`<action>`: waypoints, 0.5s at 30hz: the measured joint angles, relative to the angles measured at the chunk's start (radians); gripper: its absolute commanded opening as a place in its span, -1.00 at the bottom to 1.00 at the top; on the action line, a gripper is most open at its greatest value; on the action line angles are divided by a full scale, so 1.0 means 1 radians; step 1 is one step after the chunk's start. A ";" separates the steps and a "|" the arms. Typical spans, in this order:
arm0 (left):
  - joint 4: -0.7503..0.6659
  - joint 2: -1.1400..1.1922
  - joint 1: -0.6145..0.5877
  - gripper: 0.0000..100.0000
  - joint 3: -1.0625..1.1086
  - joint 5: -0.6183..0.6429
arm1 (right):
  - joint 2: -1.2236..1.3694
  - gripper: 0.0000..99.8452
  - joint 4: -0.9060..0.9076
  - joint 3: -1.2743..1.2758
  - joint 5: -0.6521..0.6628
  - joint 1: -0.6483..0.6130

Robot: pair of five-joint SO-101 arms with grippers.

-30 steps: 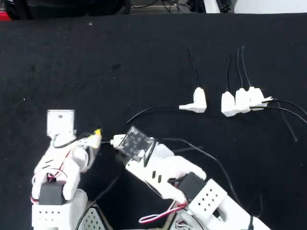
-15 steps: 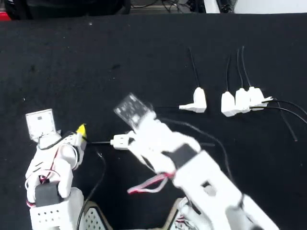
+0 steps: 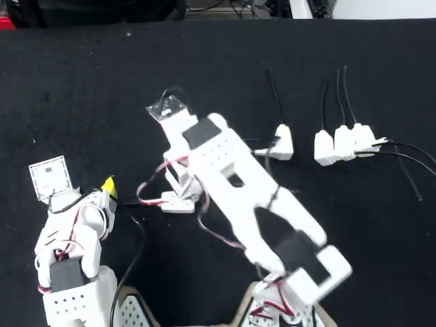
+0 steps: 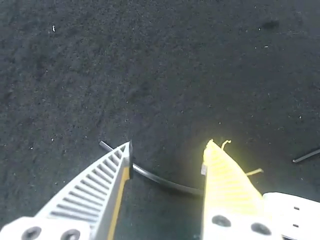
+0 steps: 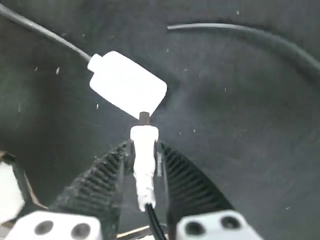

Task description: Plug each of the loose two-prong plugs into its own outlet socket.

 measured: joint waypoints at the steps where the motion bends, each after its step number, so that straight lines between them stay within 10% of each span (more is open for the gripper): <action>1: 0.000 0.000 0.000 -0.52 0.000 0.000 | 0.041 -0.98 0.014 -0.028 -0.028 0.000; 15: 0.000 0.000 -0.011 -0.52 0.000 0.000 | 0.367 -0.98 0.175 -0.370 -0.255 0.000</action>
